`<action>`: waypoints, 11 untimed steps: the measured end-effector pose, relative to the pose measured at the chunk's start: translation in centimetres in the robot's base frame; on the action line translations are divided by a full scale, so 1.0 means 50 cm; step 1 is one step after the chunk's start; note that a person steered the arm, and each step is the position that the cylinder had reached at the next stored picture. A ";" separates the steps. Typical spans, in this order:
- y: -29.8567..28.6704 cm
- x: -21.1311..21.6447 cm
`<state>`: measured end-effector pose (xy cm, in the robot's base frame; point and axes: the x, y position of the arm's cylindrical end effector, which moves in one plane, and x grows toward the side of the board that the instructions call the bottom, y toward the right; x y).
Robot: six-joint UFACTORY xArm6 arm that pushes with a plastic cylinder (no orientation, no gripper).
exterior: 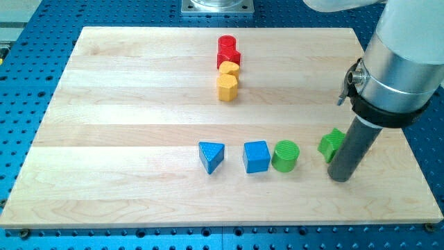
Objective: Nudge the green star slightly down
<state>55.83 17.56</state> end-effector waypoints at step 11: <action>0.018 0.063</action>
